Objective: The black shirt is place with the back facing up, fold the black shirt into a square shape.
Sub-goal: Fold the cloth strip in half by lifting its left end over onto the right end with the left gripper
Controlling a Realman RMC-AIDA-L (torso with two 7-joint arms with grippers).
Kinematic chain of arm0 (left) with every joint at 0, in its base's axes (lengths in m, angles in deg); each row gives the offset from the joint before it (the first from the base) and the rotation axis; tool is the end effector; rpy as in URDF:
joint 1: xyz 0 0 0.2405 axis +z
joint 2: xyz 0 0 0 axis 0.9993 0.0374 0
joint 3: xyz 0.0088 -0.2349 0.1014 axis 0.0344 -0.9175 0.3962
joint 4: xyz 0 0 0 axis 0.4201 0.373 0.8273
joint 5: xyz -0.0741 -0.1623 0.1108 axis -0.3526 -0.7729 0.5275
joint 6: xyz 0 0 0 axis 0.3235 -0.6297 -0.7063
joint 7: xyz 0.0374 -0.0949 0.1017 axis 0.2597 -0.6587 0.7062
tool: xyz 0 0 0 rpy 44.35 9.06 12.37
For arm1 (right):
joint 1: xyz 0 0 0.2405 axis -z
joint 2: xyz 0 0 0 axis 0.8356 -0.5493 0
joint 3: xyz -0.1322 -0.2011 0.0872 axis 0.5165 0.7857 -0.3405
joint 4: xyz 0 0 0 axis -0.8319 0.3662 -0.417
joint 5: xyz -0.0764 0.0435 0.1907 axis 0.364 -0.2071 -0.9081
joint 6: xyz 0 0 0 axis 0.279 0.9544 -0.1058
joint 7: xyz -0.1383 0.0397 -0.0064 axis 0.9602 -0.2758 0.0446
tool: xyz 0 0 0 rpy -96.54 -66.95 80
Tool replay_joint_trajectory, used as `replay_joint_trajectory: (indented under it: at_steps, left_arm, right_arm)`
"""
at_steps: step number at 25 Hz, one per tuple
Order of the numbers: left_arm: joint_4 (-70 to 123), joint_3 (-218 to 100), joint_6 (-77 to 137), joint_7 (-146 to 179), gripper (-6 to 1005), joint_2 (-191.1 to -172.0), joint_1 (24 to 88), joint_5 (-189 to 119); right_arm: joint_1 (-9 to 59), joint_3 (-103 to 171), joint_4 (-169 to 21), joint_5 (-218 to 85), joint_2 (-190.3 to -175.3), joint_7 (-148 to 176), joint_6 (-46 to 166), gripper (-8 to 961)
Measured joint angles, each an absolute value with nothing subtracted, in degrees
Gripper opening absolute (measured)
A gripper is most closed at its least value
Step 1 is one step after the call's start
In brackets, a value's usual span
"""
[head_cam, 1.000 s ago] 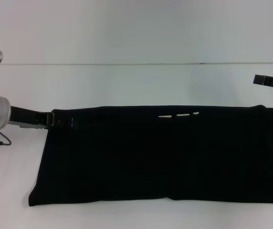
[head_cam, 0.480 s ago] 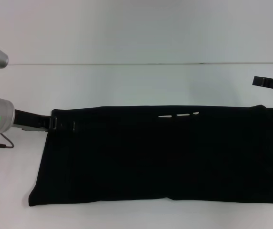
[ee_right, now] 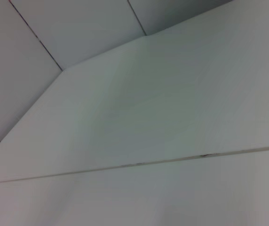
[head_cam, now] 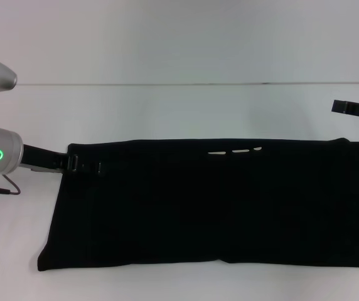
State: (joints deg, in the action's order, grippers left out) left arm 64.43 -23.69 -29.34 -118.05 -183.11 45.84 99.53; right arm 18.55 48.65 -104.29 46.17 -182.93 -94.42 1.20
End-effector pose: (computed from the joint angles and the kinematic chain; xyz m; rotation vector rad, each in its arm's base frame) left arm -0.2852 0.4050 0.0175 -2.2013 -1.4860 -0.0708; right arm 0.3085 0.4066 0.0706 -2.0706 1.3180 0.6155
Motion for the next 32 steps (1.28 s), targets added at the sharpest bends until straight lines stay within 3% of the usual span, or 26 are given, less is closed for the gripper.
replay_joint_trajectory:
  at_steps: [7, 12, 15, 26, 31, 32]
  left_arm:
    - [64.58, -23.81, -28.84, -117.62, 853, -183.12, 45.98, 99.59]
    - [64.66, -23.59, -28.81, -117.38, 660, -183.12, 45.79, 99.62]
    - [64.68, -23.57, -28.81, -117.26, 423, -183.12, 45.63, 99.62]
    - [64.68, -22.97, -28.38, -117.10, 192, -183.07, 45.15, 99.62]
    - [64.98, -23.02, -28.37, -117.18, 6, -182.97, 45.08, 99.18]
    - [65.09, -23.02, -28.37, -117.21, 5, -182.95, 45.07, 99.14]
  right_arm:
    - [18.70, 48.65, -104.29, 46.22, -182.93, -94.43, 1.15, 778]
    - [18.92, 48.65, -104.29, 46.14, -182.93, -94.42, 1.00, 778]
    - [18.96, 48.65, -104.11, 46.15, -182.93, -94.40, 1.07, 778]
    - [19.14, 48.90, -103.79, 47.62, -182.50, -95.68, 1.62, 779]
    - [18.83, 49.74, -103.44, 53.07, -182.30, -101.10, 5.53, 779]
    - [18.63, 50.12, -103.04, 53.84, -182.30, -101.74, 6.15, 779]
